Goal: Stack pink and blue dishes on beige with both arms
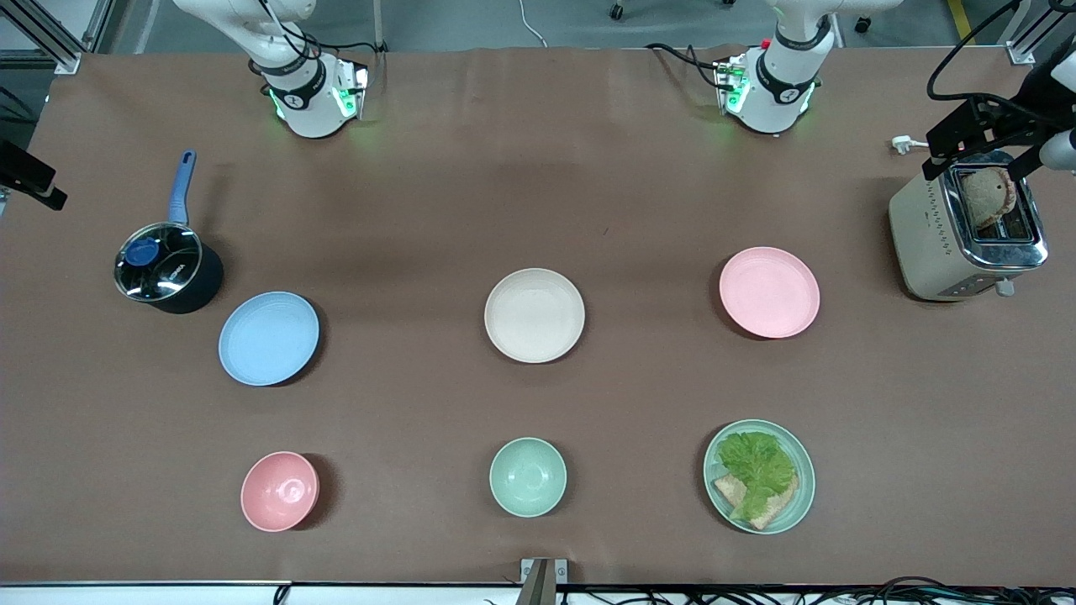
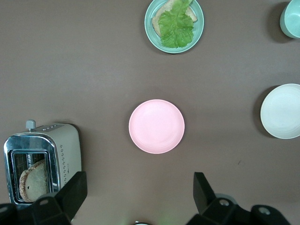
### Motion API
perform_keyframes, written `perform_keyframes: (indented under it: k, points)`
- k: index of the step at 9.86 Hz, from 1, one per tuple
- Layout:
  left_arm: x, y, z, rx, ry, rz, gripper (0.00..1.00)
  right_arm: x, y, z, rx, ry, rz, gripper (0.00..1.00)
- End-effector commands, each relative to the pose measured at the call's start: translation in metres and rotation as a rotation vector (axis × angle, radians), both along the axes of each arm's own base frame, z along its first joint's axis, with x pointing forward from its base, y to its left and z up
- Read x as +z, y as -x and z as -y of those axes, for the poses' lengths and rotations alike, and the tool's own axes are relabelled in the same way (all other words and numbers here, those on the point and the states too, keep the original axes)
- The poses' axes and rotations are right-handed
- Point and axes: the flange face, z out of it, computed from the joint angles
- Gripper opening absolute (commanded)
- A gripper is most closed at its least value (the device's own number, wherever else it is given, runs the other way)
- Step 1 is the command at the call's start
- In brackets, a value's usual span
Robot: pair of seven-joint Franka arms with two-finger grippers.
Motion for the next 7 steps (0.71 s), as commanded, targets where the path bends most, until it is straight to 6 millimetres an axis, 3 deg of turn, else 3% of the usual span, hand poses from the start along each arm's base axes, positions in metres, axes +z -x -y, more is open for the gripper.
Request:
perform_keyframes:
  k: [1, 4, 5, 6, 7]
  points:
    - [-0.016, 0.0, -0.001, -0.008, 0.011, -0.034, 1.0, 0.0, 0.002, 0.005, 0.001, -0.005, -0.002, 1.0]
    - [-0.032, -0.01, -0.004, -0.001, 0.012, -0.065, 1.0, -0.002, 0.0, 0.012, -0.009, -0.005, 0.003, 1.0]
    - [-0.041, -0.018, -0.015, 0.021, 0.021, -0.07, 1.0, -0.006, -0.003, 0.011, 0.008, 0.002, -0.008, 1.0]
    - [-0.066, -0.031, -0.03, 0.053, 0.067, -0.09, 1.0, -0.026, -0.017, 0.008, 0.017, 0.014, -0.046, 1.0]
    - [-0.097, -0.039, -0.046, 0.068, 0.111, -0.085, 1.0, -0.032, -0.02, 0.011, 0.007, -0.005, -0.053, 1.0]
